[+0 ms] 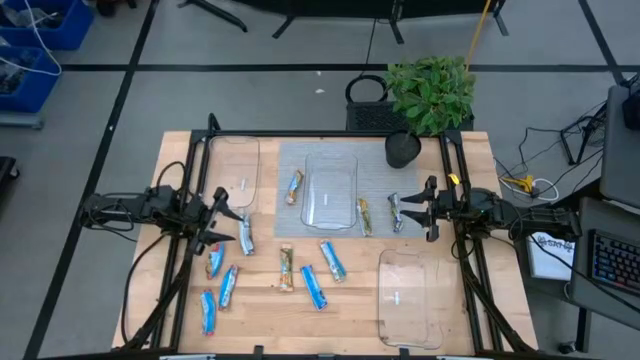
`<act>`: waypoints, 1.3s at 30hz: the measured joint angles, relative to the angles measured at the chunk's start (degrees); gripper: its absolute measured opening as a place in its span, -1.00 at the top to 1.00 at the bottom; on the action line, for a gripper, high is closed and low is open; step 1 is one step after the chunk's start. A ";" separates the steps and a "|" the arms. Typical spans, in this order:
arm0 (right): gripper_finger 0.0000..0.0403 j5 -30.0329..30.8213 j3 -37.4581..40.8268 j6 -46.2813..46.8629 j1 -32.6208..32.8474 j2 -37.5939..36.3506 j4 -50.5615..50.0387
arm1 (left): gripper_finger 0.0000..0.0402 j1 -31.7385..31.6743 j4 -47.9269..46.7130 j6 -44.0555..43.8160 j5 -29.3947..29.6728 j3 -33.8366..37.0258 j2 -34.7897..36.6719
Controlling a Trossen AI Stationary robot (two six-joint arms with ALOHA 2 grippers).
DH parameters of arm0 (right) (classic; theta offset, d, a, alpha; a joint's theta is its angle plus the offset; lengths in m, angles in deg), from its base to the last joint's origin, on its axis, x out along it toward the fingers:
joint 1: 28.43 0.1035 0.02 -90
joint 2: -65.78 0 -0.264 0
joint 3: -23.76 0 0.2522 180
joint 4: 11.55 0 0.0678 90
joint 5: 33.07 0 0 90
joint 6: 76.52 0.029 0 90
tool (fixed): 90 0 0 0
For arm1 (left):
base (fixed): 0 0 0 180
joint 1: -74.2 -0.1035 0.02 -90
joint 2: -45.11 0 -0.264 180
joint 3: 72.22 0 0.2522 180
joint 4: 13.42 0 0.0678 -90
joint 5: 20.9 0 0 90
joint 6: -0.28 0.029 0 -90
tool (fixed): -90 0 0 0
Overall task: Pick and place Granola Bars by type
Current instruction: Put the yellow granola bar into the top left transparent bin
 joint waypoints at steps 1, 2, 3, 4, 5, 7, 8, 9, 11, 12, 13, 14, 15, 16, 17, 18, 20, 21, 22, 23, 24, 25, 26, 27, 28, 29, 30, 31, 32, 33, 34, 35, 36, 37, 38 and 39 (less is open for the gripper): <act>0.23 0.01 0.00 0.00 -0.01 -0.02 -0.01 | -0.26 0.02 0.15 -0.03 0.81 0.02 0.00; 0.23 -0.01 0.00 -0.01 -0.01 -0.02 0.00 | -0.26 0.02 0.38 -0.52 1.87 0.00 0.00; 0.23 0.01 0.01 -0.02 0.01 0.00 -0.01 | -0.26 0.02 0.45 -1.37 2.91 0.00 0.00; 0.23 0.00 -0.01 0.00 0.00 0.00 0.01 | -0.26 0.02 0.38 -2.17 3.92 0.00 0.00; 0.23 0.01 -0.01 0.00 -0.01 0.00 0.01 | -0.26 0.00 0.31 -2.58 4.68 0.00 -0.02; 0.23 -0.01 0.00 0.00 -0.01 -0.02 0.01 | -0.26 0.00 0.34 -2.63 5.50 0.00 -0.02; 0.23 0.00 0.01 -0.02 -0.01 -0.01 -0.01 | -0.26 0.02 0.32 -2.65 5.48 0.00 -0.02; 0.23 -0.01 -0.01 -0.01 0.00 0.00 -0.01 | -0.26 0.00 0.30 -2.65 5.40 0.00 -0.02; 0.23 -0.01 -0.01 -0.01 0.00 0.00 0.00 | -0.26 0.00 0.30 -2.14 5.26 0.00 -0.02; 0.23 -0.01 0.00 -0.01 0.00 0.00 0.00 | -0.26 0.02 0.30 -1.47 5.63 0.02 -0.02; 0.23 -0.01 -0.01 0.00 -0.01 -0.02 0.01 | -0.26 0.02 0.26 -1.01 6.48 0.00 -0.02; 0.23 0.00 0.00 -0.02 0.01 0.00 0.01 | -0.26 0.02 0.23 -0.84 7.68 0.00 -0.02; 0.23 0.00 -0.01 0.00 0.00 0.00 0.01 | -0.26 0.02 0.21 -0.83 9.02 0.00 -0.02; 0.23 -0.01 0.00 -0.02 0.00 -0.02 0.01 | -0.26 0.02 0.21 -0.86 10.25 0.01 -0.02; 0.23 -0.01 0.01 -0.01 0.01 -0.01 0.01 | -0.26 0.02 0.23 -0.86 11.27 0.00 -0.02; 0.23 0.00 -0.01 0.00 -0.01 -0.02 0.01 | -0.26 0.02 0.26 -0.65 12.07 0.00 -0.02; 0.23 -0.01 0.00 -0.01 0.00 -0.02 0.00 | -0.26 0.02 0.66 -0.24 13.65 0.00 -0.02; 0.23 -0.01 0.01 -0.01 -0.01 -0.01 -0.01 | -0.26 0.02 1.11 -0.54 14.21 0.00 -0.02; 0.23 -0.01 0.00 0.00 -0.01 0.00 -0.01 | -0.26 0.02 1.65 -1.13 14.93 0.00 -0.02; 0.23 -0.01 -0.01 -0.02 0.01 0.00 0.00 | -0.26 0.02 2.11 -1.67 16.26 0.00 -0.10; 0.23 0.00 0.00 0.00 0.00 -0.01 0.01 | -0.26 0.02 2.17 -2.54 18.29 0.00 -0.11; 0.23 -0.01 0.00 -0.02 -0.01 -0.02 0.01 | -0.26 0.02 1.78 -3.86 20.67 0.00 -0.12; 0.23 0.00 0.01 0.00 -0.01 0.00 0.01 | -0.26 0.01 0.60 -5.27 22.56 -0.01 -0.31; 0.23 0.00 -0.01 -0.01 0.01 0.00 0.00 | -0.26 -0.02 -1.12 -6.78 23.91 -0.02 -0.88; 0.23 -0.01 0.00 -0.02 0.00 0.00 0.00 | -0.26 0.00 -3.25 -8.38 24.81 -0.02 -1.74; 0.23 -0.01 -0.01 -0.02 0.01 0.00 0.01 | -0.26 -0.05 -5.13 -10.56 25.71 0.00 -2.84; 0.23 0.01 -0.01 -0.01 -0.01 -0.01 0.01 | -0.26 -0.15 -5.67 -12.91 26.77 0.00 -4.32; 0.23 0.00 0.00 -0.02 0.00 0.00 0.01 | -0.26 -0.51 -5.34 -15.24 27.52 0.00 -6.00; 0.23 -0.01 0.00 -0.01 -0.01 -0.01 0.01 | -0.26 -0.92 -4.79 -17.06 27.91 -0.14 -7.93; 0.23 -0.01 0.01 -0.01 -0.01 0.00 0.01 | -0.26 -1.40 -5.11 -18.17 27.89 -0.71 -9.89; 0.23 0.00 -0.01 -0.02 -0.01 -0.01 0.01 | -0.26 -2.00 -5.42 -18.88 27.69 -1.67 -12.07; 0.23 -0.01 0.00 -0.02 -0.01 -0.02 0.01 | -0.26 -2.69 -5.46 -19.18 27.58 -3.08 -14.62; 0.23 -0.01 -0.01 -0.02 -0.01 -0.02 0.03 | -0.26 -3.47 -5.36 -19.40 27.54 -4.81 -17.19; 0.23 -0.01 -0.01 0.00 -0.01 0.00 0.03 | -0.26 -4.31 -5.25 -19.40 27.56 -6.64 -19.87; 0.23 0.00 0.01 0.00 0.00 0.00 0.03 | -0.26 -5.32 -5.47 -19.01 27.52 -8.64 -22.78; 0.23 0.00 0.01 -0.01 0.00 0.00 0.03 | -0.26 -6.39 -5.86 -18.43 27.34 -11.02 -25.85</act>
